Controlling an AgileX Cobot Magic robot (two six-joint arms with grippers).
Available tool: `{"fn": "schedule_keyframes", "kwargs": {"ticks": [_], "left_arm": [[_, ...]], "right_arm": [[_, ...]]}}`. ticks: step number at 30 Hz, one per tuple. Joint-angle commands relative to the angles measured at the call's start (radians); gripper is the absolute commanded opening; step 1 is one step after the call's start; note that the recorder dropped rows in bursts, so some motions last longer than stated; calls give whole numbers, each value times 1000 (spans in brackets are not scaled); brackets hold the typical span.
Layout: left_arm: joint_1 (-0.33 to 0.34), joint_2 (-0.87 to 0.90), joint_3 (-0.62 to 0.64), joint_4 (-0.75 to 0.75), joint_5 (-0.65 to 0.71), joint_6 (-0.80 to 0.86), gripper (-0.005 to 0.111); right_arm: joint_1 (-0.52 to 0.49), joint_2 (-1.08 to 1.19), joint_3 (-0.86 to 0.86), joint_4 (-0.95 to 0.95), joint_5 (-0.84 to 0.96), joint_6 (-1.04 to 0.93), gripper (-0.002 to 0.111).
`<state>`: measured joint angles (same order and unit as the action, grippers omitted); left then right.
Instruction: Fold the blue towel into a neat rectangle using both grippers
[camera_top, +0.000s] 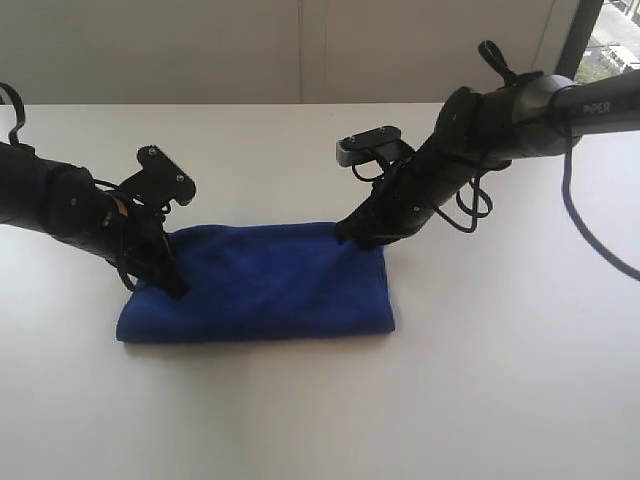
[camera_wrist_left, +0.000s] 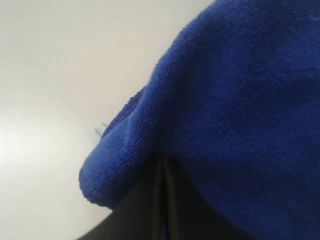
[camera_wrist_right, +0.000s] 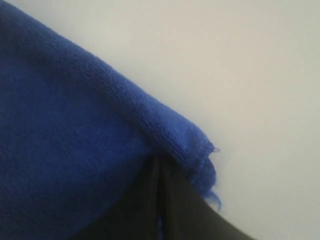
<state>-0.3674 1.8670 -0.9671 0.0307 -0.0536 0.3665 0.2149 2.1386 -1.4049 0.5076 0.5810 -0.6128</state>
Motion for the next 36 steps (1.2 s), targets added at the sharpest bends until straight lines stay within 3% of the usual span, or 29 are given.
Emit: {"fn": "schedule_keyframes", "kwargs": {"ticks": [1, 8, 15, 27, 32, 36], "left_arm": [[6, 18, 6, 0, 80, -11, 0], [6, 18, 6, 0, 137, 6, 0], [6, 2, 6, 0, 124, 4, 0], [6, -176, 6, 0, 100, -16, 0], [6, -209, 6, 0, 178, -81, 0], [4, -209, 16, -87, 297, -74, 0]], "right_arm": [[-5, 34, -2, -61, 17, 40, 0], [-5, 38, -2, -195, 43, 115, 0], [-5, 38, -2, -198, 43, 119, 0], [-5, -60, -2, -195, 31, 115, 0], [-5, -115, -2, -191, 56, 108, 0], [-3, -140, -2, -164, 161, 108, 0]]}}
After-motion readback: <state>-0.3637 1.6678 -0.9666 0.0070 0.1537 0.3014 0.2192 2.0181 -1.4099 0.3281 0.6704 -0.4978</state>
